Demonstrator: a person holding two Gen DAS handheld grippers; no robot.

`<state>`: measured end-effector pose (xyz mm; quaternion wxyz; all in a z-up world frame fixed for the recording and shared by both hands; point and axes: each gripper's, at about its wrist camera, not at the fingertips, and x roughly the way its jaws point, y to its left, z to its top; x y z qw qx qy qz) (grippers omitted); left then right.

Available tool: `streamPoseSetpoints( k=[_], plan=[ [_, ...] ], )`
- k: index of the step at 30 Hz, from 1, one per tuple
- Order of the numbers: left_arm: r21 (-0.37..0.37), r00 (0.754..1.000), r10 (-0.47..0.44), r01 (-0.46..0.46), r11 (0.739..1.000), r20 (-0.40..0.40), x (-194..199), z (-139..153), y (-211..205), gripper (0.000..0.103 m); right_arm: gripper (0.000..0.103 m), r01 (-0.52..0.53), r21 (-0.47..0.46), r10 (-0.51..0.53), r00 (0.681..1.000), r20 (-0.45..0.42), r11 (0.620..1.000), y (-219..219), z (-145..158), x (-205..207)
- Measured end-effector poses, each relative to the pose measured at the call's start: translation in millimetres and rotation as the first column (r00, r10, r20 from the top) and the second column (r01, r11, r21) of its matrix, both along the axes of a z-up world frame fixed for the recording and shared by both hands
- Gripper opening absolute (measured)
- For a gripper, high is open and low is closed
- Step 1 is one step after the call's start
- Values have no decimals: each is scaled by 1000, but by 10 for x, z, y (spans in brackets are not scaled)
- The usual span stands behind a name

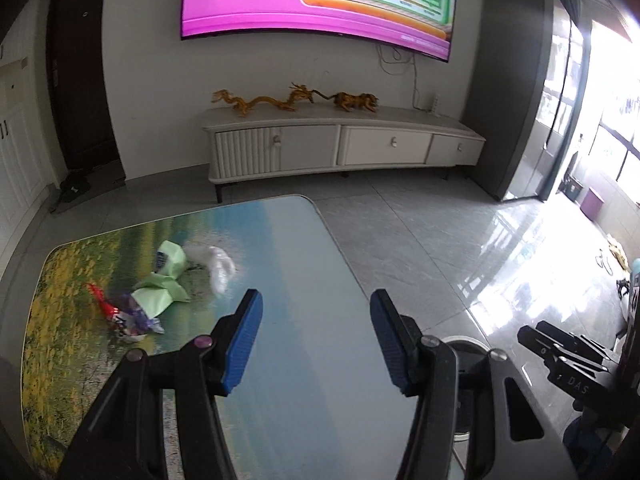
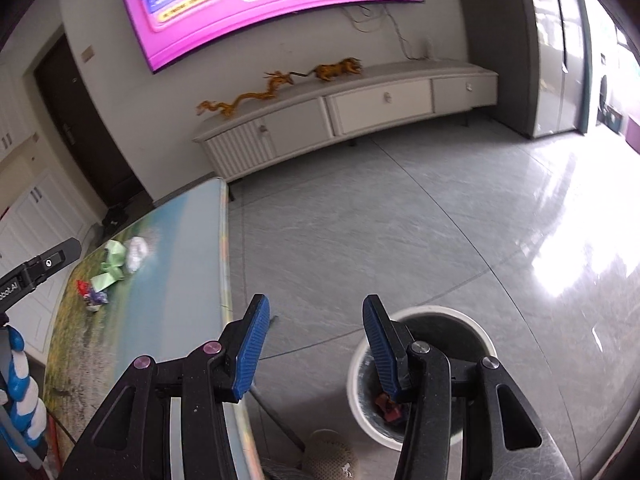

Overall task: Collect trash
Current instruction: 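Move both open tools back over the table toward the green paper and red bag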

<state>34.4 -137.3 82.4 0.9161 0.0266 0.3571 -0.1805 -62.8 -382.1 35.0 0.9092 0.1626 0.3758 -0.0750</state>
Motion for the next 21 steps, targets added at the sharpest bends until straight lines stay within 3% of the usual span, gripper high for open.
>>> streamPoseSetpoints(
  k=[8,21],
  plan=[
    [-65,989,148,-145,987,27,127,231,815,54,46,-112,-19,113,991,70,994,627,532,381],
    [-34,964,267,-267,963,-10,659,401,1521,54,46,-245,-12,241,942,234,969,1311,1540,1118]
  ],
)
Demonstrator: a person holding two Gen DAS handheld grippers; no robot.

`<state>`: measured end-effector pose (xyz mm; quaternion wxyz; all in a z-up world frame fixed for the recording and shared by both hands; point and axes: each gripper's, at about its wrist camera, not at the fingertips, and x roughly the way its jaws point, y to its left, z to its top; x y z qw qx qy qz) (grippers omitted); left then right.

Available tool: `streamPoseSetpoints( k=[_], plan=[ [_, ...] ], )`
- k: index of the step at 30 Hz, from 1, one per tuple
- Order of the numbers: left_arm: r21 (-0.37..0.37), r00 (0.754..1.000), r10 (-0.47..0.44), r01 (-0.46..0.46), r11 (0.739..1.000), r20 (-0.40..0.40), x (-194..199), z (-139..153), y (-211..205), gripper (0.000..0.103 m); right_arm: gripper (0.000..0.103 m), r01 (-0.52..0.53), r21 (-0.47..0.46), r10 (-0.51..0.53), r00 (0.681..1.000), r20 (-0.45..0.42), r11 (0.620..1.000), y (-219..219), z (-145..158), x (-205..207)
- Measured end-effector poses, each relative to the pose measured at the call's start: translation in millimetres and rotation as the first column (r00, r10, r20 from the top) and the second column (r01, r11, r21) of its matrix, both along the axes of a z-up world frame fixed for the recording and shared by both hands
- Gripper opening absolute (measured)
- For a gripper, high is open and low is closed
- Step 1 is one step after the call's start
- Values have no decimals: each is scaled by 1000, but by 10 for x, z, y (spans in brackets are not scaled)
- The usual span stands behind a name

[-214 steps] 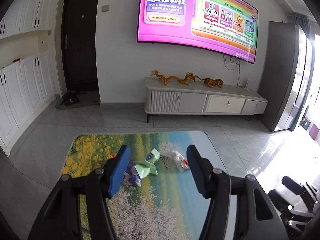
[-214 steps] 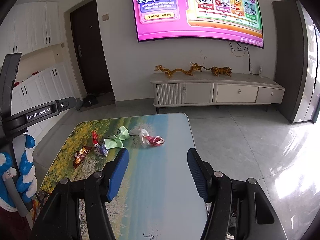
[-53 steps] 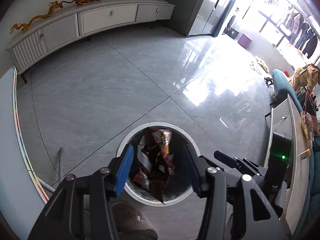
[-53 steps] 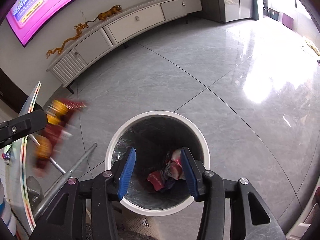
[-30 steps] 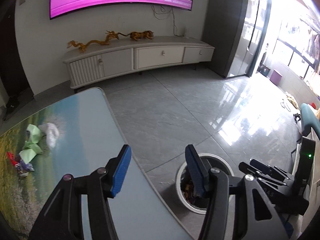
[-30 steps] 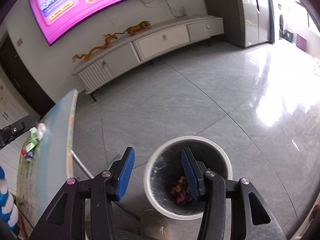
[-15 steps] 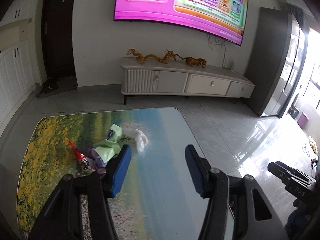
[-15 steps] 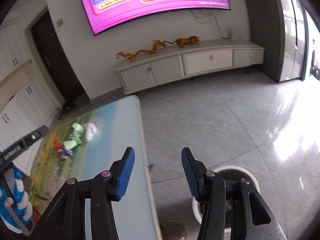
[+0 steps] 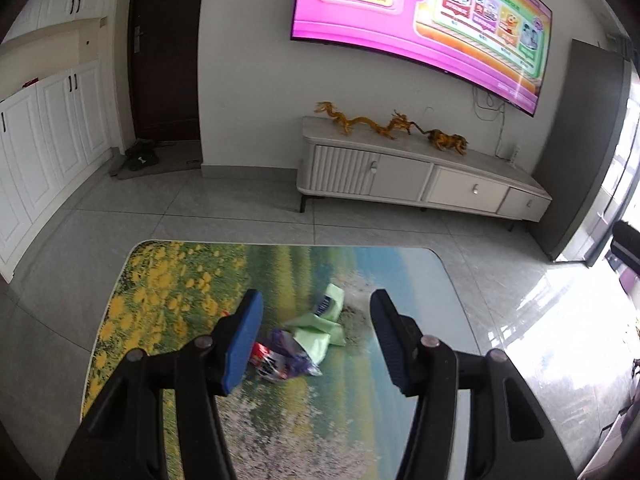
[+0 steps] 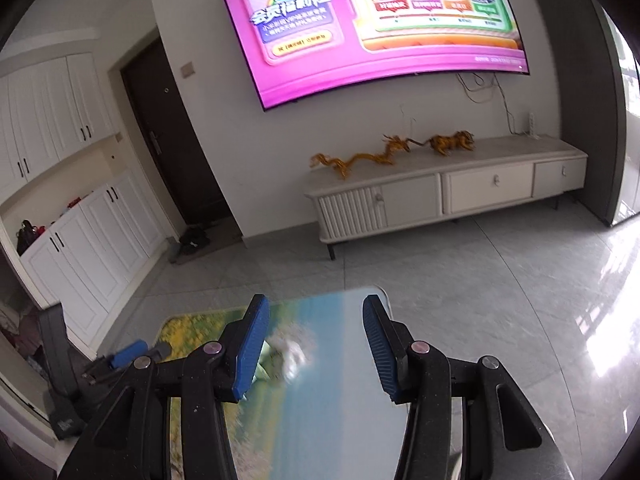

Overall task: Collect trash
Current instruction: 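Move both open tools back over the table toward the green paper and red bag, then grasp the green paper with the right tool while the left tool grasps the red snack bag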

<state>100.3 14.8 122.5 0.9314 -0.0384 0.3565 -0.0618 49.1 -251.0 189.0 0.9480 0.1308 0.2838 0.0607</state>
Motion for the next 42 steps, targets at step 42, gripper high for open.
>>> streamPoseSetpoints(
  k=[42],
  plan=[
    [-96,929,198,-239,966,-314,702,-1781,737,53,34,-293,137,323,863,-387,946,1536,-2347,1573]
  ],
)
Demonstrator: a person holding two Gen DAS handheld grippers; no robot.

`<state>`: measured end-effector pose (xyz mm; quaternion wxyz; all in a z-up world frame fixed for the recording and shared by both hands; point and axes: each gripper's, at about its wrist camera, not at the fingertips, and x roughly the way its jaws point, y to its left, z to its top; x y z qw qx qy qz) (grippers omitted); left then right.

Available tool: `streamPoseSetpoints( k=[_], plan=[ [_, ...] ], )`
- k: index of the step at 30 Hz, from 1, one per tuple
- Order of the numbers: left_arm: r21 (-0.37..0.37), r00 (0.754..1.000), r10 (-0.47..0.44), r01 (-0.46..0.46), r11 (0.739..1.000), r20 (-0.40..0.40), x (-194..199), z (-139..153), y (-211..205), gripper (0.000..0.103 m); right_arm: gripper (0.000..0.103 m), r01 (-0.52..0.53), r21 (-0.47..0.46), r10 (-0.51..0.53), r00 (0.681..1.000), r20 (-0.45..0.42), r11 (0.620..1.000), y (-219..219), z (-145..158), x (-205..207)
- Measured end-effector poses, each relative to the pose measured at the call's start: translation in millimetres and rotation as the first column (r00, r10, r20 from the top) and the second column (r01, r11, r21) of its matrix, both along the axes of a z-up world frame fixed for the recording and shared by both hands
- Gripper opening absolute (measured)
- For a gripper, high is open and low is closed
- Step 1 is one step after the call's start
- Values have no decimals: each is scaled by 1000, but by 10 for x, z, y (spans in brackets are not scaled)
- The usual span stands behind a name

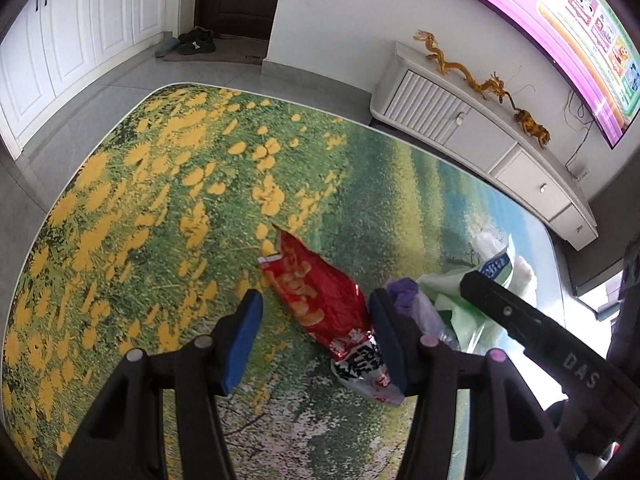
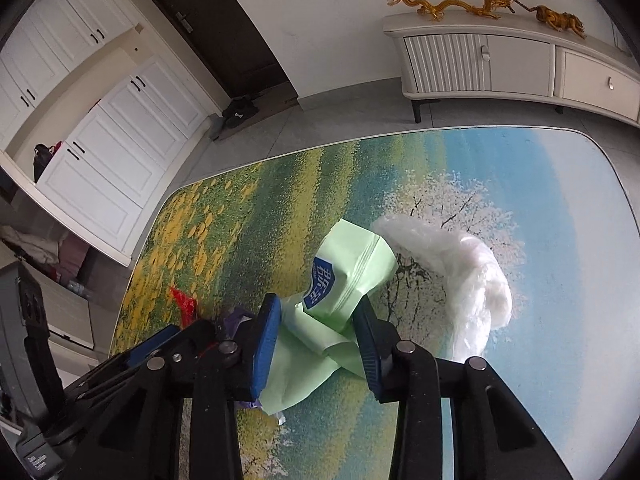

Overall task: Collect trash
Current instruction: 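Grasp the green paper with the right tool while the left tool grasps the red snack bag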

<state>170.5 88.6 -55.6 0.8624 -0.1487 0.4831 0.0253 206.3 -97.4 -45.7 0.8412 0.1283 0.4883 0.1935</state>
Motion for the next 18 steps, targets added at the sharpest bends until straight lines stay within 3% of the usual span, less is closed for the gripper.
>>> streamPoseSetpoints(
  k=[5,7,10,18],
  plan=[
    [37,1000,-6,6,999,0,-25,3,-65,53,28,0,18,0,1000,5,1000,-74,31,-148],
    [21,1000,-2,2,1000,6,-54,11,-53,41,27,4,20,-5,1000,10,1000,-108,54,-218],
    [3,1000,-7,7,1000,23,-113,33,-53,34,26,3,24,-3,1000,21,1000,-144,93,-319],
    [-17,996,4,-2,1000,90,-342,235,-33,25,24,5,19,-6,998,70,1000,-233,270,-599]
  ],
)
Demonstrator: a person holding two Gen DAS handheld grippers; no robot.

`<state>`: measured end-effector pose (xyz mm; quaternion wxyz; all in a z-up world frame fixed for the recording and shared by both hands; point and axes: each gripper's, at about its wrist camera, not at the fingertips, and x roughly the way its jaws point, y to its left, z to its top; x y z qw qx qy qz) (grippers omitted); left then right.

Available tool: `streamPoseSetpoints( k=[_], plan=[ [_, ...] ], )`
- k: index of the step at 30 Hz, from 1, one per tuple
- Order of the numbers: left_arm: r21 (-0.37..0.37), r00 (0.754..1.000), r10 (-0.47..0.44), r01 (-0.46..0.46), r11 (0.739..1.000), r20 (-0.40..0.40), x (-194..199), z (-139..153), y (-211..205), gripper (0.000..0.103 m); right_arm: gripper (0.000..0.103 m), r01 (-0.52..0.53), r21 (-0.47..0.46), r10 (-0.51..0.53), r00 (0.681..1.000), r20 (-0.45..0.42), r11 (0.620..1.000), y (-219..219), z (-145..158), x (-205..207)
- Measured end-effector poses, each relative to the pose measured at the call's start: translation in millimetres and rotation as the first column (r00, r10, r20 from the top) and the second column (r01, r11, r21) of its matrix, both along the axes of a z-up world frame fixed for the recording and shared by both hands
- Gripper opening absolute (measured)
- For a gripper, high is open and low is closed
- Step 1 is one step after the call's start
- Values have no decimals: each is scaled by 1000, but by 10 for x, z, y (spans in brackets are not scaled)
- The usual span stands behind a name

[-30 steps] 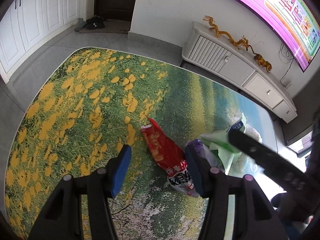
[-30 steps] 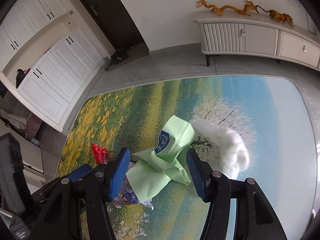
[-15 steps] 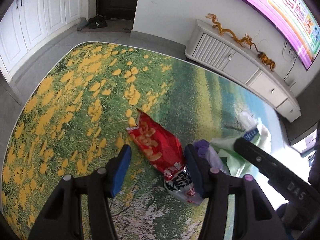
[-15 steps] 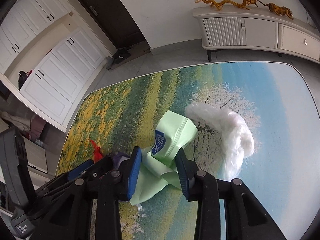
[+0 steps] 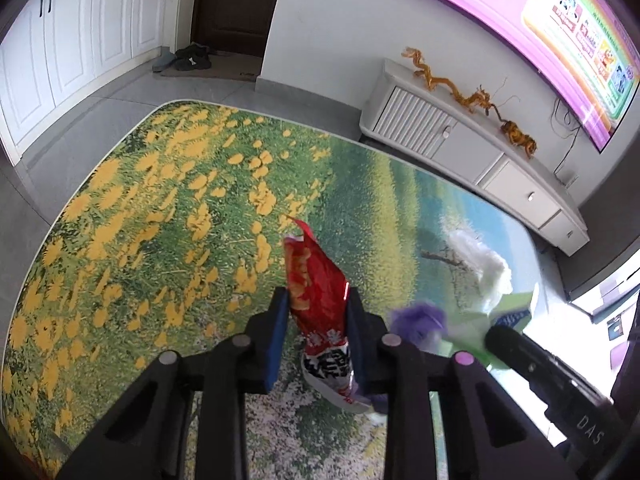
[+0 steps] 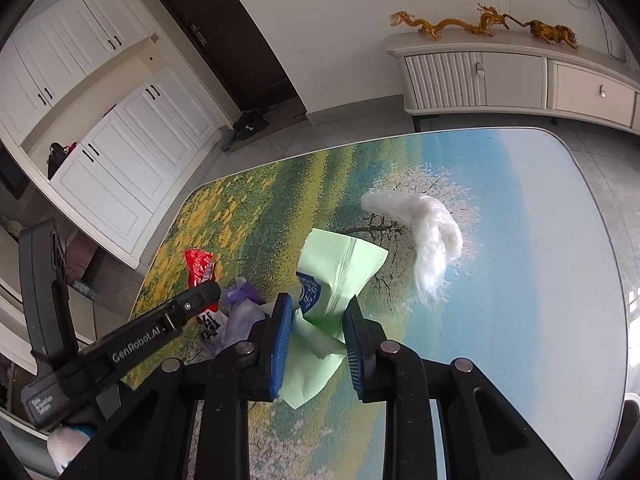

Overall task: Collect trash
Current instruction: 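Grasp the green paper with the right tool while the left tool grasps the red snack bag, then carry the green paper and red snack bag over the trash bin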

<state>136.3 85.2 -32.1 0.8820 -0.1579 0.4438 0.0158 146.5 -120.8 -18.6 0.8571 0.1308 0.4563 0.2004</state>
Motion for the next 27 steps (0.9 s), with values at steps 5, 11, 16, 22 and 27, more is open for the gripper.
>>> streamPoseSetpoints(
  k=[5,11,16,22,27],
  plan=[
    [-12,999,-1,1,1000,49,-161,158,29,23,23,12,-2,-12,999,41,1000,-87,145,-233],
    [-25,995,8,-5,1000,97,-347,370,81,23,22,30,7,-30,997,75,1000,-206,277,-482],
    [-72,991,-6,16,997,135,-529,505,141,23,22,42,17,-43,994,99,999,-300,366,-672],
    [-98,986,-39,55,994,163,-714,596,99,23,21,51,24,-53,992,116,998,-402,413,-842],
    [-128,984,-50,73,989,171,-821,643,111,23,21,69,39,-73,990,124,997,-530,426,-971]
  ],
)
